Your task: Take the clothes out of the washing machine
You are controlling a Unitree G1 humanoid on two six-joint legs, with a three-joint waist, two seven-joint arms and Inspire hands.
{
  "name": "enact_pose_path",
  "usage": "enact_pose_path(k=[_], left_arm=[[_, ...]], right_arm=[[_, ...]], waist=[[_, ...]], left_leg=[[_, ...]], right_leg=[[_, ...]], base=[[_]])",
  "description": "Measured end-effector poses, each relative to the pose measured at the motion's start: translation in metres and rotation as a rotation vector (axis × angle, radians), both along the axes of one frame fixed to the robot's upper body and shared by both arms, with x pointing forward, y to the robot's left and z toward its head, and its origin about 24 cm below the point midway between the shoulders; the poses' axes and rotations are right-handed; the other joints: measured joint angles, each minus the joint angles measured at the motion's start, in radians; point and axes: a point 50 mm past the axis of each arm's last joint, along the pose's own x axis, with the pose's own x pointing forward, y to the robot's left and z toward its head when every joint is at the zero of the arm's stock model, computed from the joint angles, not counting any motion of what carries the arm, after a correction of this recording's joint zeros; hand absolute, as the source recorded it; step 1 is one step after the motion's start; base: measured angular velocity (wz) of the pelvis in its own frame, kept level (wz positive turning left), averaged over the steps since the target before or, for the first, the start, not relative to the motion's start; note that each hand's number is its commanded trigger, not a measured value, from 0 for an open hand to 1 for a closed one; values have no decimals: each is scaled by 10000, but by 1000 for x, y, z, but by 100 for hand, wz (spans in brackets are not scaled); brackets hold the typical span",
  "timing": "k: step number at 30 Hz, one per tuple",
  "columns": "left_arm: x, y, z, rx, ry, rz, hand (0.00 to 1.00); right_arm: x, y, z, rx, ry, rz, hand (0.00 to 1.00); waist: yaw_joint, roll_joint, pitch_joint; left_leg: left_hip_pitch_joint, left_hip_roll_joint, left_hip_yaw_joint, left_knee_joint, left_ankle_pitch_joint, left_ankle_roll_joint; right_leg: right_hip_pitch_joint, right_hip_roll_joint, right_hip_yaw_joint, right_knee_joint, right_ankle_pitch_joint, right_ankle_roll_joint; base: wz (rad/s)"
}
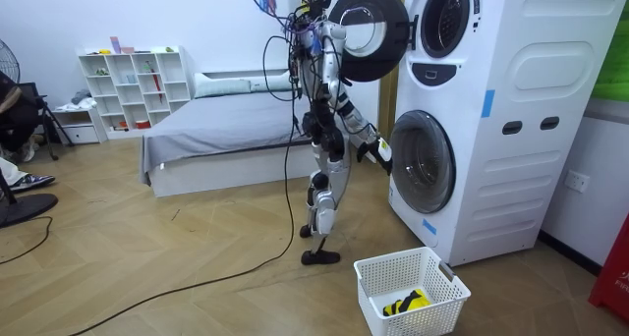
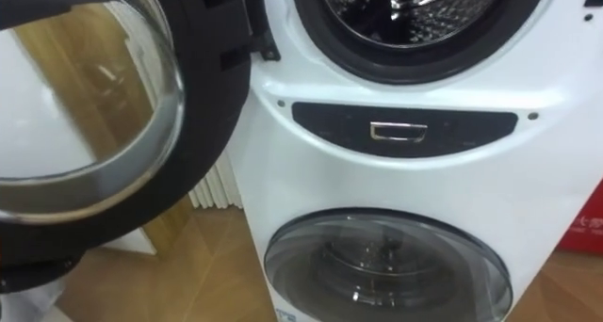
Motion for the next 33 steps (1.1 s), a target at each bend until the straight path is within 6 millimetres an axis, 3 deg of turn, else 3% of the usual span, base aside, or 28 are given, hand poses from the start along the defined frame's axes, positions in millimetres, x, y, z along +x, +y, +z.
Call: enact_pose_path(k=[3, 8, 15, 18, 20, 23, 27, 33], left_arm=[[3, -11, -5, 3, 305, -725, 0], [8, -44, -11, 253, 1181, -2972, 0], [8, -95, -19, -149, 1770, -6490, 0], [8, -125, -7, -31, 1330, -8244, 0], [9, -146, 19, 128, -93, -9308, 0], [6, -155, 34, 373, -957, -10121, 0], [4, -160, 33, 958, -671, -10931, 0], [-4, -162, 25, 1073, -126, -11494, 0]], right_arm=[[3, 1, 0, 143, 45, 101, 0], [4, -1, -4, 147, 436, 64, 0], [8, 2, -7, 148, 698, 312, 0], [17, 4, -6, 284, 487, 263, 0], [19, 3, -5, 308, 348, 116, 0], [16, 7, -7, 362, 499, 336, 0], [16, 7, -7, 402, 471, 164, 0], [17, 7, -7, 469, 392, 1, 0]], waist=[[-22, -48, -4], [-127, -331, -24], [-244, -314, -11], [-466, -267, -21], [-556, -205, -67], [-660, -226, -88], [-681, -151, -151], [-663, -351, -34]], left_leg=[[-142, -4, 0, 51, 24, 38], [-470, 8, 5, 164, 50, 73], [-521, 0, 60, 150, 67, 106], [-521, 15, 96, 153, 67, 103], [-358, 20, 125, 23, 72, 97], [76, 19, 174, -256, 100, 58], [238, 32, 341, -404, 126, 20], [233, 38, 414, -430, 139, -1]], right_leg=[[-114, -8, 43, -6, 58, 21], [-324, -7, 9, -1, 162, 29], [-391, -20, 78, -19, 222, 61], [-396, 0, 74, -31, 222, 60], [-343, -13, 119, -24, 222, 61], [-71, -14, 179, -29, 217, 67], [-30, -8, 234, -26, 208, 67], [-89, -10, 379, -18, 146, 19]], base=[[0], [-1], [-2], [-2], [-13], [-11], [-9], [-2]])
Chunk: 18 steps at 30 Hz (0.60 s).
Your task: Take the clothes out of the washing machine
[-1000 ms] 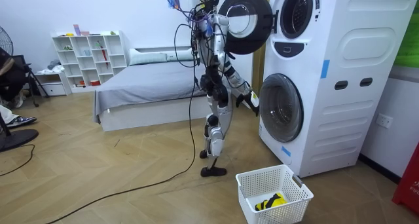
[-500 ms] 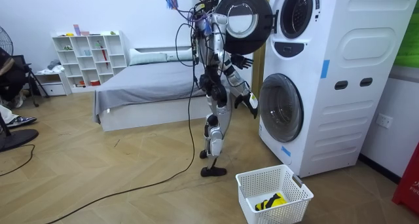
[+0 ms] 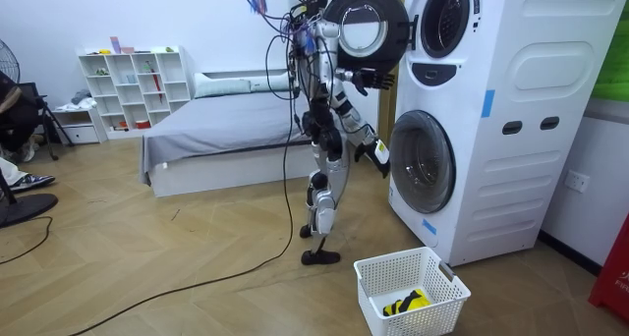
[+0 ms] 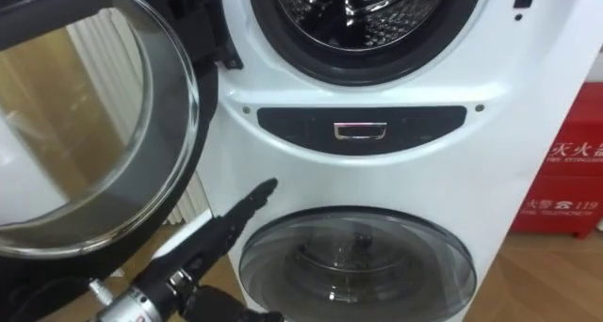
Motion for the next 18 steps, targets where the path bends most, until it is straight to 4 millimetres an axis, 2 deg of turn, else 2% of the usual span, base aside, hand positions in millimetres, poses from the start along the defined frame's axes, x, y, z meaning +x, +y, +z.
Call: enact_pose_path(k=[2, 5, 8, 14, 15, 16, 18], left_arm=[[-1, -1, 0, 10, 55, -134, 0], [-1, -1, -3, 83, 199, -306, 0], [-2, 1, -10, 168, 549, -372, 0], [-3, 3, -15, 213, 825, -298, 0], [-3, 4, -18, 234, 949, -262, 0], [-4, 5, -22, 238, 1128, -206, 0], [-6, 7, -33, 303, 1561, -40, 0]], right_arm=[[1, 1, 0, 8, -60, 12, 0], [3, 6, 0, 196, -105, -22, 0], [3, 5, 0, 107, -228, -131, 0], [4, 5, 0, 111, -346, -343, 0], [4, 4, 0, 136, -399, -478, 0], [4, 4, 1, 155, -449, -610, 0], [3, 1, 1, 212, -473, -940, 0]], waist=[[5, -102, 22], [9, -186, -45], [8, -237, -65], [-13, -90, -79], [-37, -39, -74], [-55, -14, -29], [-64, 67, -51]], left_leg=[[-2, 4, 8, -6, 0, 1], [16, 17, 25, 68, -2, 1], [2, 19, 44, 113, -4, 2], [-5, 32, 12, 190, -14, 8], [4, 33, 14, 205, -15, 9], [12, 32, 9, 190, -22, 14], [42, 23, -4, 163, -25, 18]], right_leg=[[-11, -8, 49, -1, -1, 2], [-2, -3, 99, -2, -1, 2], [6, -1, 100, -1, 1, 1], [49, 2, 80, 2, 2, -2], [86, 2, 59, 1, 2, -2], [136, 1, -3, 1, 2, -2], [169, -2, -18, 4, 2, -2]], base=[[-2], [-3], [0], [0], [4], [6], [2]])
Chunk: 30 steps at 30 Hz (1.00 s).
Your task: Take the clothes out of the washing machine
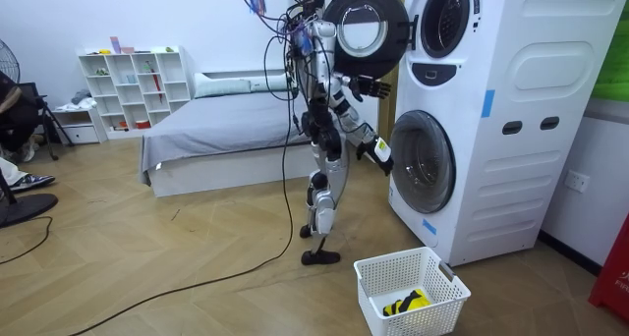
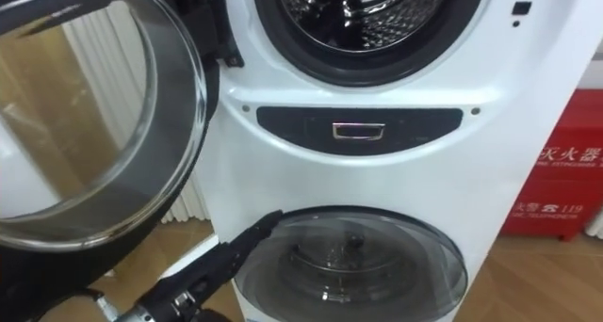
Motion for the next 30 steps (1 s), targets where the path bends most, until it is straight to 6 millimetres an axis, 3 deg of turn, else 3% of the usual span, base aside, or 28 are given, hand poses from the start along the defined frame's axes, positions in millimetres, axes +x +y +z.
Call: enact_pose_path(k=[3, 6, 8, 11, 13, 17, 20, 23, 30], left_arm=[[-9, 8, -20, 129, 909, 507, 0], [-26, 24, -56, 217, 2536, 1741, 0], [-50, 43, -92, 291, 4164, 3417, 0], [-71, 70, -114, -413, 5524, 6020, 0], [-71, 84, -112, -827, 5333, 7348, 0], [-60, 111, -102, -1893, 4444, 10287, 0], [-46, 119, -89, -2249, 3591, 11140, 0], [-27, 129, -63, -2495, 2084, 11903, 0], [-6, 132, -22, -2888, -90, 12612, 0]], right_arm=[[-1, -1, -1, -57, 84, -204, 0], [-4, -2, -2, -135, 146, -293, 0], [-15, -4, -4, -215, 361, -417, 0], [-25, -9, -6, -332, 436, -994, 0], [-28, -11, -6, -394, 420, -1232, 0], [-25, -10, -5, -496, 272, -1098, 0], [-28, -10, -4, -577, 223, -1129, 0], [-33, -11, -2, -954, 36, -1046, 0], [-35, -8, 0, -1047, -223, -1030, 0]], waist=[[17, 53, -8], [29, -54, 11], [232, -212, -44], [416, -324, -27], [618, -412, 13], [696, -301, -65], [758, -157, -80], [818, 53, -114], [822, 204, -93]], left_leg=[[160, -27, 17, -138, 37, -13], [361, -58, 70, -221, 58, -46], [502, -27, 259, -298, 72, -81], [461, -24, 268, -303, 61, -98], [454, -19, 267, -320, 43, -116], [562, -24, 249, -317, -27, -114], [646, -29, 233, -334, -48, -110], [638, -30, 172, -404, -48, -110], [671, -20, 256, -454, -42, -113]], right_leg=[[4, -7, 96, -6, -30, -19], [118, 15, 145, -67, -94, -44], [209, 35, 168, -168, -101, -78], [169, 45, 166, -166, -111, -94], [144, 48, 172, -168, -110, -93], [260, 44, 178, -152, -102, -81], [345, 44, 172, -161, -102, -79], [354, 43, 155, -156, -103, -77], [314, 48, 174, -156, -103, -77]], base=[[-7], [-7], [-11], [1], [0], [0], [0], [0], [-2]])
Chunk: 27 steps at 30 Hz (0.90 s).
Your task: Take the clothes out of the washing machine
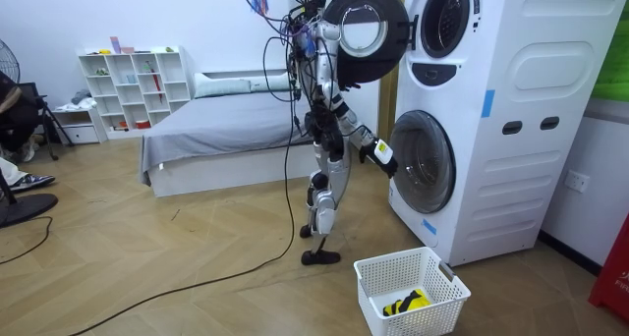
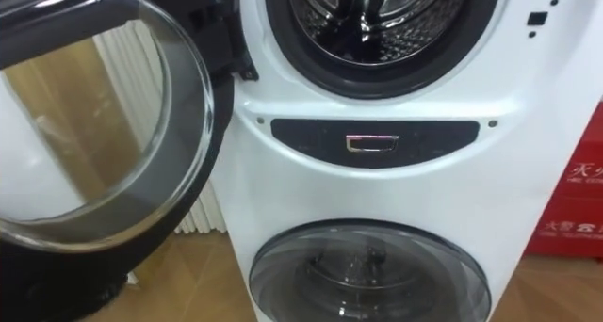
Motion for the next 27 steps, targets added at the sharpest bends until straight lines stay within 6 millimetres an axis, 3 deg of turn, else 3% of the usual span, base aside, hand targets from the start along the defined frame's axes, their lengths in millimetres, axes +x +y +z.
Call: enact_pose_path(k=[7, 15, 20, 24, 27], left_arm=[[4, 12, 41, 1135, -1409, 1084, 0], [9, 18, 93, 3767, -2614, 859, 0], [13, -3, 119, 4227, -3766, -293, 0], [18, -28, 120, 4035, -3992, -1867, 0], [21, -48, 121, 3859, -4159, -3253, 0]], right_arm=[[-6, -4, 0, 108, 18, -481, 0], [-5, -3, -1, 298, 188, -334, 0], [-3, -2, -4, 379, 407, -205, 0], [-7, -4, -5, 523, 629, -208, 0], [-6, -5, -5, 533, 651, -139, 0]], waist=[[36, -160, 74], [153, -91, 116], [279, -17, 134], [269, 75, 129], [266, -4, 79]], left_leg=[[-248, -18, -184, 224, -7, 10], [-782, -57, -752, 666, -54, 107], [-1313, -130, -939, 940, 87, 188], [-1370, -216, -1018, 929, 250, 210], [-1388, -231, -968, 765, 476, 249]], right_leg=[[-50, 10, -24, -20, 25, 28], [-161, 24, -17, 3, 99, 75], [-508, -2, -56, 24, 111, 89], [-523, -51, -39, 9, 128, 158], [-630, -83, -37, 5, 110, 238]], base=[[9], [25], [12], [11], [-2]])
